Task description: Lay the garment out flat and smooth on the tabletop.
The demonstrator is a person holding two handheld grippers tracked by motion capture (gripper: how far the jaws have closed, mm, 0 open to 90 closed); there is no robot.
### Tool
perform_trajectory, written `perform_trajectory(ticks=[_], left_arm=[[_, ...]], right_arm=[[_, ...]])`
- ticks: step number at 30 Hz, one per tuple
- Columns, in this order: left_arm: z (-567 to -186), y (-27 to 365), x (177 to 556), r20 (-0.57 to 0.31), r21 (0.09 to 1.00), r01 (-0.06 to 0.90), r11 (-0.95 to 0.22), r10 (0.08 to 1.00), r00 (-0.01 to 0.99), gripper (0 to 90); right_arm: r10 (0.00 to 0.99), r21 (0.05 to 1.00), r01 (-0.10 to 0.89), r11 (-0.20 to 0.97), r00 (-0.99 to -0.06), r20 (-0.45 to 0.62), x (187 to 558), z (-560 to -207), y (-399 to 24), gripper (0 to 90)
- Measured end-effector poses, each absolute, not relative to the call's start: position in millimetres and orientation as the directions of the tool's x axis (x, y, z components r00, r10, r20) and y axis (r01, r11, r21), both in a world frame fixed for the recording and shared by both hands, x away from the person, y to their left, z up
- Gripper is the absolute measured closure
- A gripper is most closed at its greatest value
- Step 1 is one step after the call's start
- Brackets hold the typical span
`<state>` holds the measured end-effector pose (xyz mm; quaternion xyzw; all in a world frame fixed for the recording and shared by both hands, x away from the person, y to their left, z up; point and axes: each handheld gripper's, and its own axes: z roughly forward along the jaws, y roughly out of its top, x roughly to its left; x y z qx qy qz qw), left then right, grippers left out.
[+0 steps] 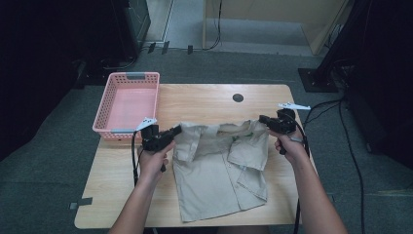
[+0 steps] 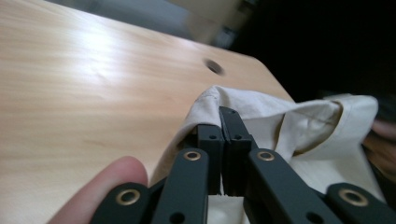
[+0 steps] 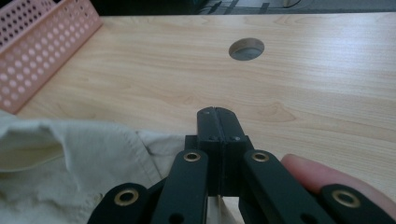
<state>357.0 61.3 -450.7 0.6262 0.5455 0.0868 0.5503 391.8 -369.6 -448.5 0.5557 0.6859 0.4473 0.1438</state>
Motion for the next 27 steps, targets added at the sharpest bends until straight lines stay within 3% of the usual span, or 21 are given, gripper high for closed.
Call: perform_trajectory(ticks=[1, 3, 7, 10, 16, 27], left_arm=[[-450.6, 60.4, 361.8, -0.49, 0.783, 0.579, 0.225, 0.797, 0.353, 83.9], [-449.0, 60.2, 366.6, -0.487, 0.787, 0.556, 0.268, 0.823, 0.291, 64.4], [-445.3, 54.5, 360.2, -0.405, 0.835, 0.507, 0.214, 0.863, 0.301, 48.3], [-449.2, 47.8, 353.4, -0.326, 0.859, 0.494, 0.135, 0.888, 0.324, 44.3], [-467.0, 28.5, 350.6, -0.256, 0.841, 0.54, -0.003, 0.878, 0.405, 40.1], [-490.5, 19.4, 350.3, -0.241, 0.801, 0.595, -0.066, 0.874, 0.422, 39.1]], right_arm=[[0.89, 0.773, 0.633, -0.041, -0.329, 0.316, 393.5, -448.7, -370.9, 85.5], [0.885, 0.782, 0.618, -0.078, -0.318, 0.339, 395.3, -447.5, -374.0, 76.1], [0.886, 0.799, 0.59, -0.117, -0.301, 0.352, 392.9, -440.6, -380.8, 65.3], [0.902, 0.817, 0.564, -0.116, -0.284, 0.324, 388.2, -436.0, -385.9, 59.6], [0.902, 0.834, 0.537, -0.128, -0.287, 0.323, 378.5, -430.1, -385.0, 55.5], [0.896, 0.839, 0.54, -0.061, -0.341, 0.285, 370.3, -429.3, -364.5, 52.7]])
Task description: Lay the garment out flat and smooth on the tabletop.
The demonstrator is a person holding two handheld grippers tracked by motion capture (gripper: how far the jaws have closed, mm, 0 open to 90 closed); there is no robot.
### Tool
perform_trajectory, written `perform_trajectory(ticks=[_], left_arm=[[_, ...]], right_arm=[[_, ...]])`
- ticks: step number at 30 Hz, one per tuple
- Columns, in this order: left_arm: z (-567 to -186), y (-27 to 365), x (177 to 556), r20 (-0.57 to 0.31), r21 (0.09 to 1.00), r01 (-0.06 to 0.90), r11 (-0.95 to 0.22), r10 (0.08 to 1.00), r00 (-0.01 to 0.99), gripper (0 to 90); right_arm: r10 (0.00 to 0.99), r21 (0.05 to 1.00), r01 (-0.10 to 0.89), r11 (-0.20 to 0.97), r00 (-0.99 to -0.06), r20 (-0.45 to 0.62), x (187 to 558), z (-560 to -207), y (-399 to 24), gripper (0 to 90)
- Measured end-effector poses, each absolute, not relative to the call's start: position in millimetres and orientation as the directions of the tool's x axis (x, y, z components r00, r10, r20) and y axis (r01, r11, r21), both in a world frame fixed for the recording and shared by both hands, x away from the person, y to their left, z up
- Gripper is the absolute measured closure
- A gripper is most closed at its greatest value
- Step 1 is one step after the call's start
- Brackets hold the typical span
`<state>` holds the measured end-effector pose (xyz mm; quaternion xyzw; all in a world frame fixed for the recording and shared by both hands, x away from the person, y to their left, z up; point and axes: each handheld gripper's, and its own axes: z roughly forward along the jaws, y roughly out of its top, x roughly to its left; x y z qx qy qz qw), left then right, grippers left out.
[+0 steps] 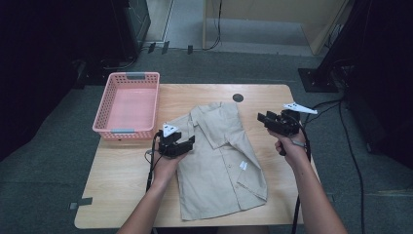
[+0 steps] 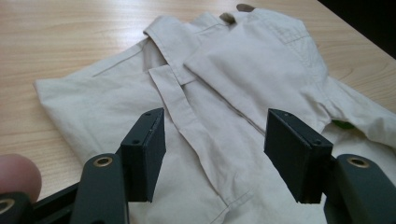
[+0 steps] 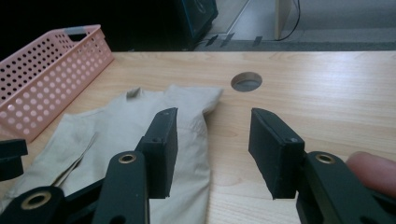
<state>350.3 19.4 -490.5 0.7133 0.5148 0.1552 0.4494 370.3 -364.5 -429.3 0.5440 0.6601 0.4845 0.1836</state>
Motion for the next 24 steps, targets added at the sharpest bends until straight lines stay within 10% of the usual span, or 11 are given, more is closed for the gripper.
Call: perform_trajectory(ticks=[24], left_arm=[[-527.6, 3.8, 346.9, -0.027, 0.758, 0.591, -0.275, 0.893, 0.45, 37.7]], right_arm=[[0.897, 0.77, 0.608, 0.191, -0.427, 0.115, 341.9, -530.4, -287.6, 68.0]])
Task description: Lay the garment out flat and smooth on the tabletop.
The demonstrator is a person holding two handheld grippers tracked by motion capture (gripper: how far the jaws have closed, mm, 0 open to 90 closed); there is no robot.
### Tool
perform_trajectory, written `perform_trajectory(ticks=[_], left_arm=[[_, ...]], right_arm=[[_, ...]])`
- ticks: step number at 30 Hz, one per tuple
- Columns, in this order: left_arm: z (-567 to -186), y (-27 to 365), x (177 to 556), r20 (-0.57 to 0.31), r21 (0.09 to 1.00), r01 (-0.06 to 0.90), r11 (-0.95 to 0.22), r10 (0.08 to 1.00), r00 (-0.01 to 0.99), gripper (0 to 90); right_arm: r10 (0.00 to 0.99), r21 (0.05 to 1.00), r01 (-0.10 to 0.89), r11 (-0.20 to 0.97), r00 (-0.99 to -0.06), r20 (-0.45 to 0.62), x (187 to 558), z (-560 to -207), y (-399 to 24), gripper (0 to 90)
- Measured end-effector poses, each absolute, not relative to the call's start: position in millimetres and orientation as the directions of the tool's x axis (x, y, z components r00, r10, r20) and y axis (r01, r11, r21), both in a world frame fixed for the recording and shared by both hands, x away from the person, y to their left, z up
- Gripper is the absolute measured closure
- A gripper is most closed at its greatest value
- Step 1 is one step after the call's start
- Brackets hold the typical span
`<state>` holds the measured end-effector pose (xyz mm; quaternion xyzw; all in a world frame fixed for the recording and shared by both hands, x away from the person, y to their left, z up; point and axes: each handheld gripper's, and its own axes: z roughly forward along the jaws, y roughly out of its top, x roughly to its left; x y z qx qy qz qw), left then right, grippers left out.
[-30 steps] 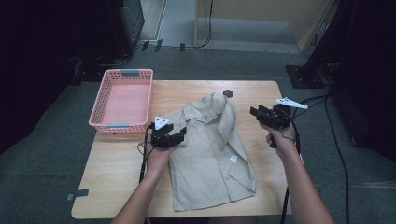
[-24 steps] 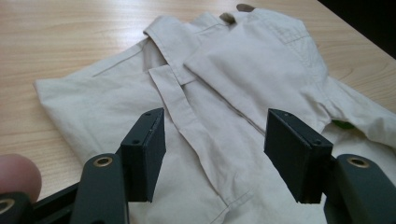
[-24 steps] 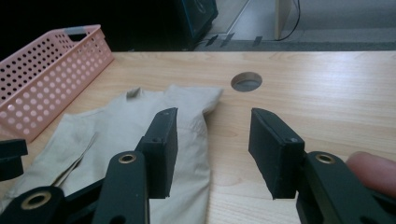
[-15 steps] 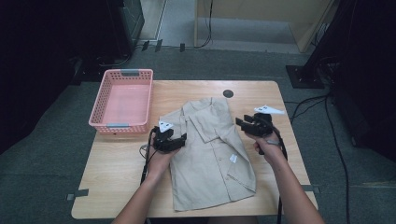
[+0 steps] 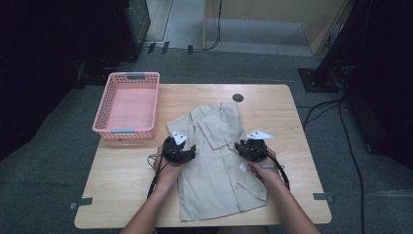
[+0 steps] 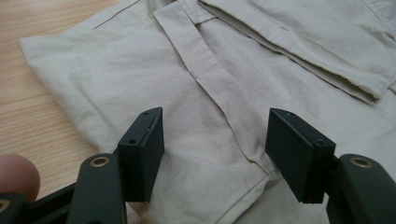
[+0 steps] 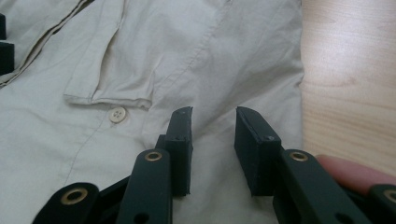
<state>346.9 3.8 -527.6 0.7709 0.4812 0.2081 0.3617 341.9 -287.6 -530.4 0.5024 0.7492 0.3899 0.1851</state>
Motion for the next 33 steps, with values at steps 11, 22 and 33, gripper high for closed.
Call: perform_trajectory(ticks=[11, 22, 33], left_arm=[[-527.9, 11.8, 314.5, -0.031, 0.759, 0.564, -0.325, 0.847, 0.531, 37.1], [-528.0, 26.8, 289.1, -0.032, 0.759, 0.546, -0.354, 0.818, 0.574, 35.6], [-528.1, 25.8, 289.9, -0.025, 0.758, 0.548, -0.354, 0.823, 0.567, 35.6]], right_arm=[[0.927, 0.774, 0.597, 0.212, -0.373, 0.033, 285.4, -531.2, -279.4, 70.3], [0.942, 0.772, 0.601, 0.206, -0.335, 0.009, 240.3, -531.3, -269.1, 70.8], [0.849, 0.807, 0.471, 0.355, -0.524, -0.068, 249.2, -485.7, -236.4, 56.8]])
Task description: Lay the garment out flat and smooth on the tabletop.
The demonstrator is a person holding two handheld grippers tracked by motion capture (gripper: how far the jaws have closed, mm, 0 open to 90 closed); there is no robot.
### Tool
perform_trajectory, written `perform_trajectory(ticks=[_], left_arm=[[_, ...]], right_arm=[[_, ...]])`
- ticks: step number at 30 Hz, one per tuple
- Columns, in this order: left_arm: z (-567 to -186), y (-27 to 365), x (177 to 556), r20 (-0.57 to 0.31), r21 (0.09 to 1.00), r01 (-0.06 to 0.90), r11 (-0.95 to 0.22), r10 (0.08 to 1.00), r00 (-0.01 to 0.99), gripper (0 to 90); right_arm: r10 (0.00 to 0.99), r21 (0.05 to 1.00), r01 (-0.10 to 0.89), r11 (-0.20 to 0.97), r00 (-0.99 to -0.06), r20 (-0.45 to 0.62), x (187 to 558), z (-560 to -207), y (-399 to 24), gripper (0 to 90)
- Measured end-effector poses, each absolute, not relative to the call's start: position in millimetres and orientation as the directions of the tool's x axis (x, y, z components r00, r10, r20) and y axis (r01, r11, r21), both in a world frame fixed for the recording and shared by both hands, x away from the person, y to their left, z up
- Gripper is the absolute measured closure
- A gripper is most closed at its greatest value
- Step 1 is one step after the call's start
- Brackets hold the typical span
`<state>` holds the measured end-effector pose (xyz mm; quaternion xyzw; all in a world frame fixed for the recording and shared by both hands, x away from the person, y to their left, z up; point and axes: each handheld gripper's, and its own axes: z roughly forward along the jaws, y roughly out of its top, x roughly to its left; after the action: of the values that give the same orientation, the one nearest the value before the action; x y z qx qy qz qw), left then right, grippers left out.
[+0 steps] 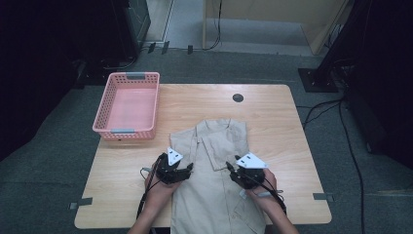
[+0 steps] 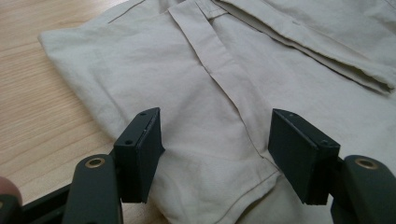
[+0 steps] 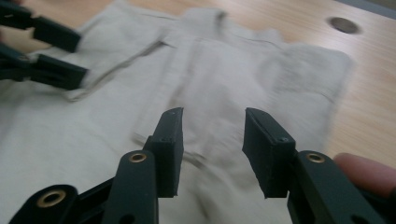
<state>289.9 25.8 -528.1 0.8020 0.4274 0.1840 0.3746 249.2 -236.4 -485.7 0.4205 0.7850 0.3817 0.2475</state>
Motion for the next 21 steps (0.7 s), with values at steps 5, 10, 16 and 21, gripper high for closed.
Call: perform_trajectory(ticks=[5, 10, 16, 21], left_arm=[[-528.1, 25.9, 289.9, -0.027, 0.758, 0.548, -0.353, 0.823, 0.567, 35.5], [-528.1, 26.0, 289.9, -0.027, 0.758, 0.548, -0.353, 0.823, 0.567, 35.6], [-528.2, 26.1, 290.0, -0.027, 0.759, 0.548, -0.352, 0.823, 0.567, 35.6], [-528.1, 25.9, 289.9, -0.026, 0.758, 0.548, -0.354, 0.823, 0.567, 35.6]], right_arm=[[0.829, 0.764, 0.503, 0.404, -0.555, -0.073, 273.5, -493.8, -204.6, 55.3], [0.845, 0.735, 0.57, 0.367, -0.534, -0.007, 295.5, -508.8, -185.1, 54.4], [0.861, 0.705, 0.599, 0.381, -0.507, -0.035, 304.4, -519.7, -180.4, 66.3], [0.859, 0.708, 0.59, 0.388, -0.509, -0.046, 303.6, -520.7, -180.5, 85.5]])
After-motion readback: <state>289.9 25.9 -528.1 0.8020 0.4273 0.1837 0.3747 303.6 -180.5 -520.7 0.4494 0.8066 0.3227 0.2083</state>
